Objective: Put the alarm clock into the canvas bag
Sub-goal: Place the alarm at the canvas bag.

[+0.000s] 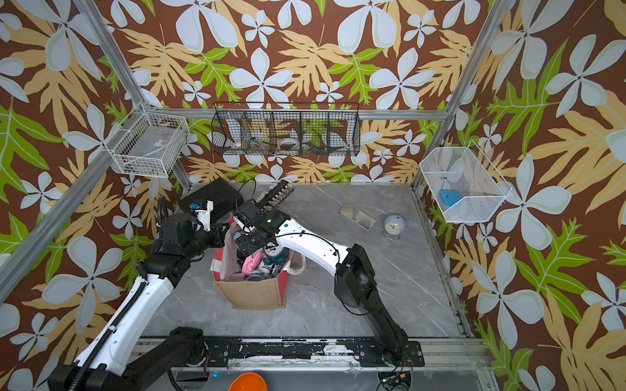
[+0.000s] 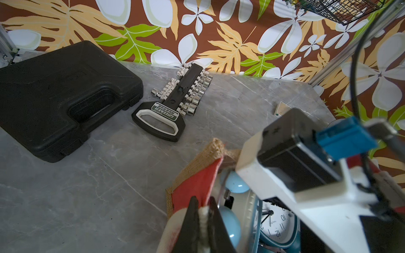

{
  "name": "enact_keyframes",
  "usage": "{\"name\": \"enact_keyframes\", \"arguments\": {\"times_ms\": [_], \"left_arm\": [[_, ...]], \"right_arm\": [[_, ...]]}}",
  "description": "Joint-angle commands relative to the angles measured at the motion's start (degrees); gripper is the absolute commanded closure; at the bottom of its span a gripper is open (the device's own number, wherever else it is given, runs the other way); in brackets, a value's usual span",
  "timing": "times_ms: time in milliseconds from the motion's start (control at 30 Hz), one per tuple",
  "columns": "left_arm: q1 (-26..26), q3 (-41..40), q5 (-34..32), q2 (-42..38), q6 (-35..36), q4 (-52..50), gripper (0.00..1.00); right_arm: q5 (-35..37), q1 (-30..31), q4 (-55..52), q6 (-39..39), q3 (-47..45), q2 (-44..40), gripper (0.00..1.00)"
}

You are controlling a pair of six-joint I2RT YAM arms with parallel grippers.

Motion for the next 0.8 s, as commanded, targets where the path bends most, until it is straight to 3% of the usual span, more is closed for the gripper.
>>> {"name": "enact_keyframes", "arguments": {"times_ms": [0, 400, 767], "left_arm": [[0.1, 0.3, 0.4, -0.3, -0.2, 5.1, 1.00], [0.1, 0.4, 0.5, -0.5, -0.2, 5.1, 1.00], [0.1, -0.5, 1.7, -2.3, -0.4, 7.0, 1.00]], "right_arm": [[-1.4, 0.1, -5.7, 0.2, 0.3, 1.6, 0.29], [2.0, 0.1, -6.1, 0.5, 1.1, -2.0, 0.07], [9.1, -0.3, -7.4, -0.7, 0.7, -8.7, 0.04]]}}
